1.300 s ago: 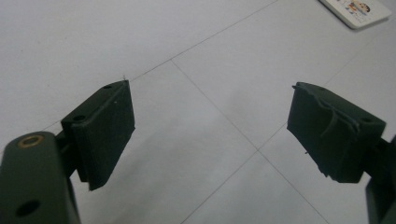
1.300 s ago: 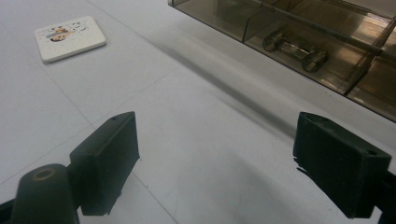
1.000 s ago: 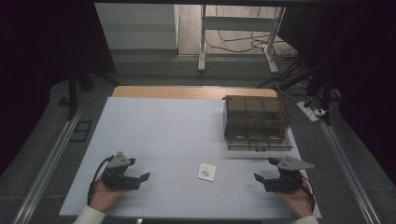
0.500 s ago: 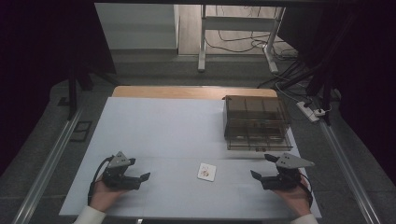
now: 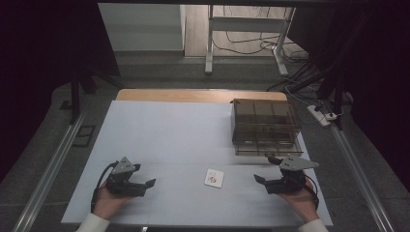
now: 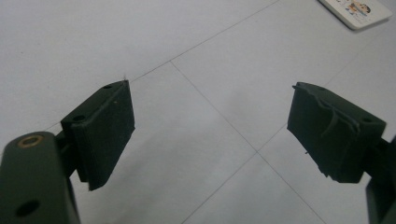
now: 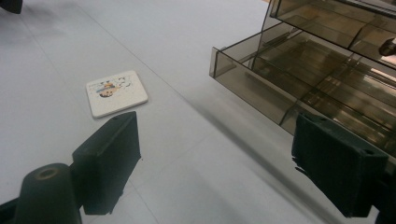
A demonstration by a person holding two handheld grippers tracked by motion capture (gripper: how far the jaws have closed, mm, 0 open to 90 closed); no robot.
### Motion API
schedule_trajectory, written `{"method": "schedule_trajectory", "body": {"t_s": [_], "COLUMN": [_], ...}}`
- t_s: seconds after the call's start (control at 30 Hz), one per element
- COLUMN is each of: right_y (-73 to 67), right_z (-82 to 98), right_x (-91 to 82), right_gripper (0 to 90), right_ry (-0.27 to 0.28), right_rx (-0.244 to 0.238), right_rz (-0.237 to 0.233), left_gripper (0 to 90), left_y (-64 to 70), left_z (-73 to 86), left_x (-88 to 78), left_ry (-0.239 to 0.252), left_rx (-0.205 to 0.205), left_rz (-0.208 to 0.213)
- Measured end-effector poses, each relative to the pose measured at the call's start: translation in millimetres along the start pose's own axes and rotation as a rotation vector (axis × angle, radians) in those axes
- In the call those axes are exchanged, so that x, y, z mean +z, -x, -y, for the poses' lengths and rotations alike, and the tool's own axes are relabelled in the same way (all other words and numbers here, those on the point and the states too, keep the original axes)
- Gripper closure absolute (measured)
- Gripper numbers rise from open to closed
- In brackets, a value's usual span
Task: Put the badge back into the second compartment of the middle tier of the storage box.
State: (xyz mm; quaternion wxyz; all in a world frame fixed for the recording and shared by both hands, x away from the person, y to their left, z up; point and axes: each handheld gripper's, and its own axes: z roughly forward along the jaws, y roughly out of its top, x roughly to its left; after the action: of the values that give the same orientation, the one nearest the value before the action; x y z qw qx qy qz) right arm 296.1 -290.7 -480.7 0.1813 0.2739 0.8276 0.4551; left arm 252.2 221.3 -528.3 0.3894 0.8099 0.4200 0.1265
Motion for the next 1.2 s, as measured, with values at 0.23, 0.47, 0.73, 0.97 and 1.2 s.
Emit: {"method": "schedule_trajectory", "body": {"t_s": [0.23, 0.47, 0.73, 0.97, 1.2], "right_y": [-1.8, -5.1, -10.1, -14.3, -17.9], "right_z": [-5.8, -13.0, -22.8, -30.8, -37.6], "right_x": [4.4, 11.8, 21.1, 31.0, 41.3], "right_gripper": [15.2, 15.2, 15.2, 15.2, 15.2], "right_ry": [-0.008, -0.021, -0.033, -0.040, -0.050], "right_rx": [-0.012, -0.035, -0.054, -0.072, -0.090], "right_rz": [-0.022, -0.045, -0.076, -0.106, -0.128], "left_gripper": [14.5, 14.5, 14.5, 14.5, 14.4], "left_y": [0.0, -0.1, -0.2, -0.3, -0.5], "left_z": [0.1, 0.2, 0.3, 0.5, 0.6], "left_x": [-0.1, 0.2, 0.4, 0.4, 0.1], "left_ry": [0.000, -0.002, -0.004, -0.005, -0.004], "left_rx": [-0.003, -0.002, 0.002, 0.002, 0.003], "left_rz": [-0.002, -0.003, -0.004, -0.005, -0.006]}}
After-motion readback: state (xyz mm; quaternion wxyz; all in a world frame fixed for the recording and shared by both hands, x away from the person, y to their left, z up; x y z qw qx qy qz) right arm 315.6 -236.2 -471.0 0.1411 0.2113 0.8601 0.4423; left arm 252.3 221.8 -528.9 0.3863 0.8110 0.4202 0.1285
